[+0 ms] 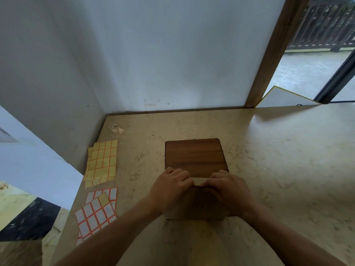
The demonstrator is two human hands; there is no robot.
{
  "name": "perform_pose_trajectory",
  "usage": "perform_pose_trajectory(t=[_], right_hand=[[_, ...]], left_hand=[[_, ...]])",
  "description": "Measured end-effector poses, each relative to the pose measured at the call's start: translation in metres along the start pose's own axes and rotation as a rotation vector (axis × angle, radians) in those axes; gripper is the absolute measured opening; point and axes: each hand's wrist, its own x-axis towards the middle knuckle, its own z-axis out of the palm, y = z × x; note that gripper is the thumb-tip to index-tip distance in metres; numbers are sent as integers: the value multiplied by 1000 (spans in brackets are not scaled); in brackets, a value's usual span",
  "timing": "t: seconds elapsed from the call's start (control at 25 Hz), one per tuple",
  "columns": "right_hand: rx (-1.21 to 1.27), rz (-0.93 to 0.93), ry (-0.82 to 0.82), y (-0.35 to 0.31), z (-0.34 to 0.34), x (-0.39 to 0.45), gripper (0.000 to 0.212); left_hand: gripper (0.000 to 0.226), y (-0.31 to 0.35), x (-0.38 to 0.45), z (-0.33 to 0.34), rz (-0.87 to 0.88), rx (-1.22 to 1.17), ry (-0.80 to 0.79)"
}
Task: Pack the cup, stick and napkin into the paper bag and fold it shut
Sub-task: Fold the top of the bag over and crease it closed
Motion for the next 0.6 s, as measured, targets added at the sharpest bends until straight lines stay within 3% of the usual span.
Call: perform_pose_trajectory(t=[0.16,0.6], right_hand=[[87,77,-67,14,-3,-3,10],[389,367,82,35,-13,-37,23]], left_hand=[[22,-17,-27,-5,-108,-93,46],[24,-39,-59,-8,-360,-283,124]])
